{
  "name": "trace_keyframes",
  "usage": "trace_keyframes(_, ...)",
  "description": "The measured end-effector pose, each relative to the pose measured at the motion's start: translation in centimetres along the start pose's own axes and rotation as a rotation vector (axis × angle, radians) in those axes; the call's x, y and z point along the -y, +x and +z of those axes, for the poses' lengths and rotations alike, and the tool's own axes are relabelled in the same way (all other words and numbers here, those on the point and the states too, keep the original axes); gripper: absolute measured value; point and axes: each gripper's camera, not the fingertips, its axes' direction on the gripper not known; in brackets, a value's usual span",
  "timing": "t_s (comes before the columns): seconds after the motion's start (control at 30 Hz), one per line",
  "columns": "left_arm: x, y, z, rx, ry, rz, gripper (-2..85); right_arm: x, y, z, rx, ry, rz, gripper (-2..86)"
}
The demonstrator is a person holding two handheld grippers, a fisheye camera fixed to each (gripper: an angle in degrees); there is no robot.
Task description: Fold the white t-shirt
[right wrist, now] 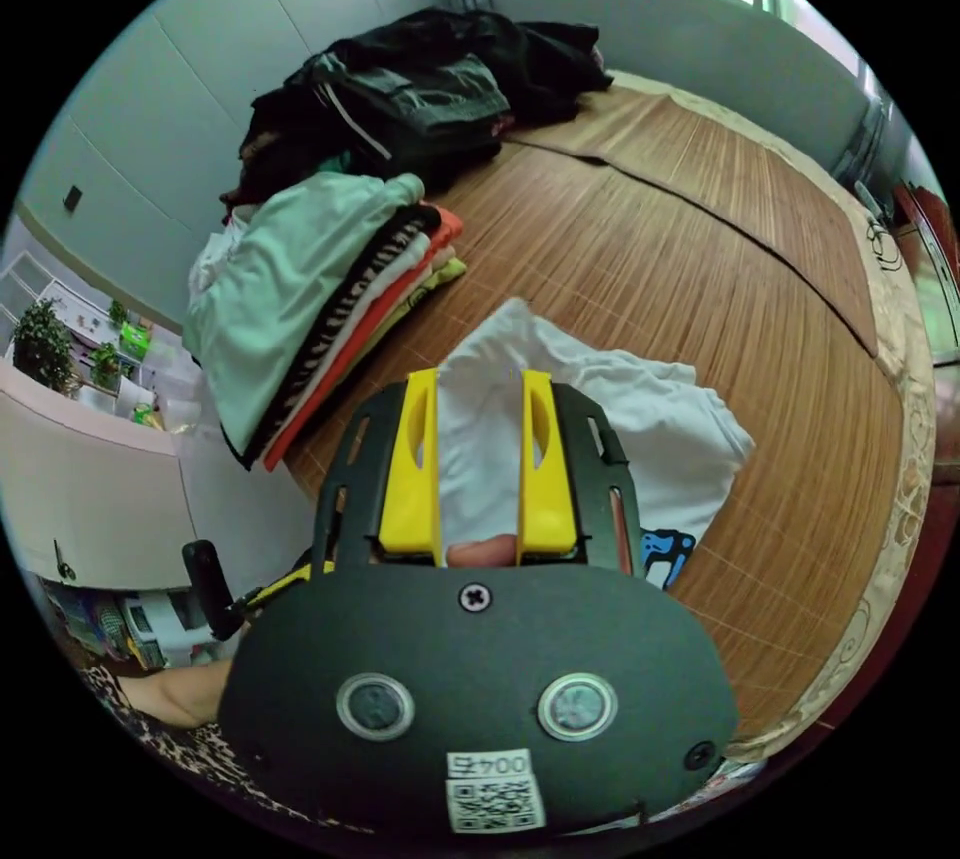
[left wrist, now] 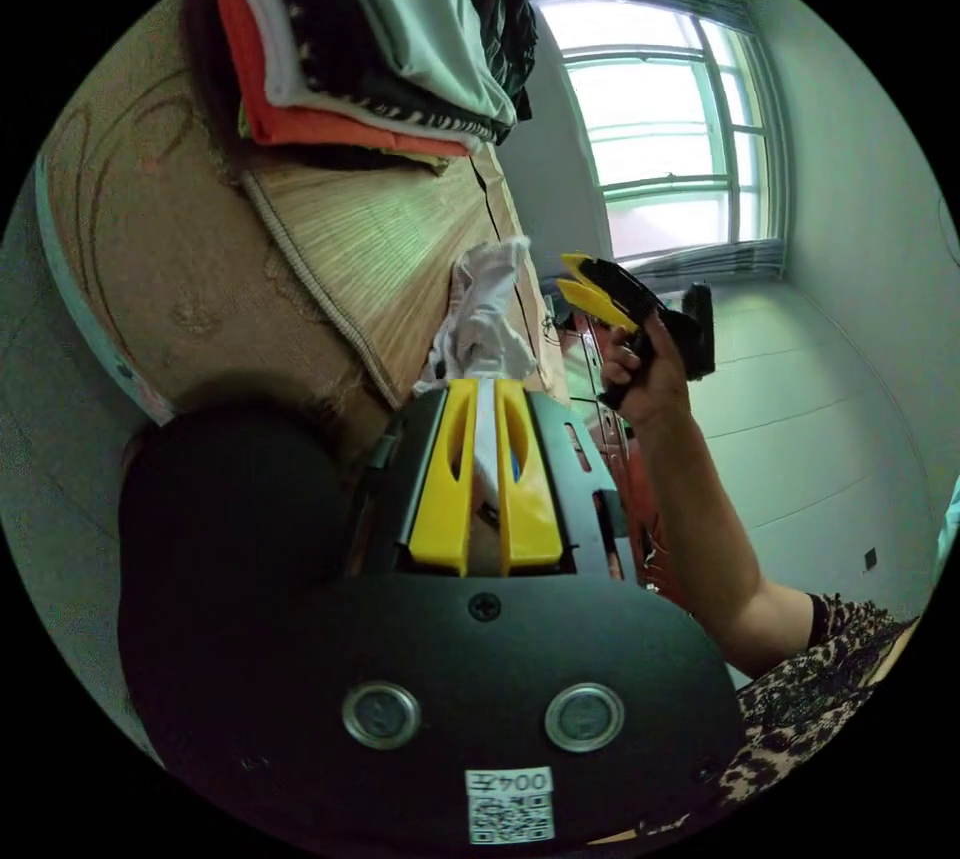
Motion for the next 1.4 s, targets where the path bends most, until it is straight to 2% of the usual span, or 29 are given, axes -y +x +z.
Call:
trace_keyframes(0.1,-0.5,1.8,-1.6,0.046,0.046,0.017,1.3,-3.6,1.1,-3.5,0.043,0.093,-0.005,12.4)
trace_keyframes(0.17,-1.0,5.6,-2.4,0.064,0.080,0.119,0.8,-7.2,2.3,-5.1,0.065,0.137,-0.018,11.6)
trace_keyframes(0.27,-1.2,10.5,0.2,0.076,0.040,0.253,0.9,-14.2,4.5,-5.7,0.015,0.143,0.024,8.5)
trace_keyframes(0.53,-3.9,14.5,6.4,0.174,0.022,0.271,1.8,-30.5,7.7,-3.7,-0.017,0.103,0.182,6.9)
trace_keyframes(0.73,-10.9,14.3,9.5,0.224,-0.020,0.218,3.3,-32.6,8.8,-1.5,-0.034,0.088,0.218,4.2)
trace_keyframes(0.83,-14.4,16.8,12.6,0.260,-0.035,0.280,4.3,-31.8,7.7,-0.2,-0.054,0.086,0.166,1.2)
trace_keyframes(1.0,-19.4,23.5,22.2,0.393,-0.091,0.504,6.0,-31.9,6.4,1.9,-0.073,0.078,0.089,-0.4)
trace_keyframes(1.13,-22.1,24.0,28.8,0.508,-0.167,0.524,6.2,-32.9,7.9,4.4,-0.090,0.005,0.039,-0.2)
trace_keyframes(1.2,-24.2,23.4,31.6,0.557,-0.218,0.488,5.8,-33.9,8.8,4.2,-0.081,0.068,0.035,0.1)
trace_keyframes(1.3,-28.0,26.9,31.7,0.515,-0.137,0.533,6.7,-34.0,11.2,3.1,-0.004,0.035,0.075,1.5)
trace_keyframes(1.4,-35.2,33.5,34.2,0.480,-0.150,0.740,9.1,-35.3,15.5,0.9,0.151,0.112,0.202,4.7)
